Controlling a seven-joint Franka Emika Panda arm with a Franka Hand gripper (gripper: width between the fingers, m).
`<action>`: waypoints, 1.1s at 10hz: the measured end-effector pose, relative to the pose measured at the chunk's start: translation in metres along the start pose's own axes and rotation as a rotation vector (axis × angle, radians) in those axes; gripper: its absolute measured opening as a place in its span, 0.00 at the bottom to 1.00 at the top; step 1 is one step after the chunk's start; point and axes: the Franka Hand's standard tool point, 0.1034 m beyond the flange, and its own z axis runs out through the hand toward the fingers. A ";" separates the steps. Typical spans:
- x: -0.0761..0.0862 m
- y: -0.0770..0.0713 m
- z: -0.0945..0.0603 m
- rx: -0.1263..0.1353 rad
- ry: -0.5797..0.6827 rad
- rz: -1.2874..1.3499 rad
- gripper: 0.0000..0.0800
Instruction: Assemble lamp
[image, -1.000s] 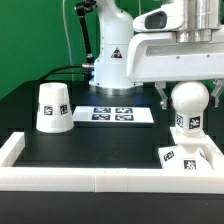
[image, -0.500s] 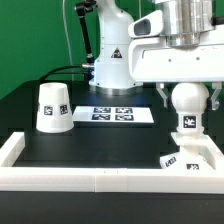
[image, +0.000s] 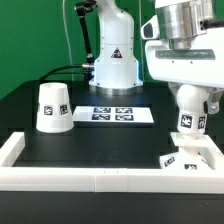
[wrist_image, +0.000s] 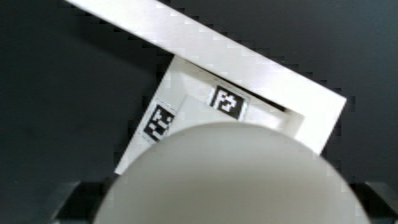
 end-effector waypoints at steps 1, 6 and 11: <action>-0.001 0.000 0.000 0.004 -0.006 0.037 0.72; -0.005 -0.001 0.001 0.005 -0.011 -0.156 0.87; -0.010 -0.003 0.001 -0.007 0.008 -0.609 0.87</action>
Offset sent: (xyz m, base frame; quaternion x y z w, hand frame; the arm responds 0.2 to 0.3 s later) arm 0.0000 0.0000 0.0000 0.0000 0.0000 -0.0650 0.9979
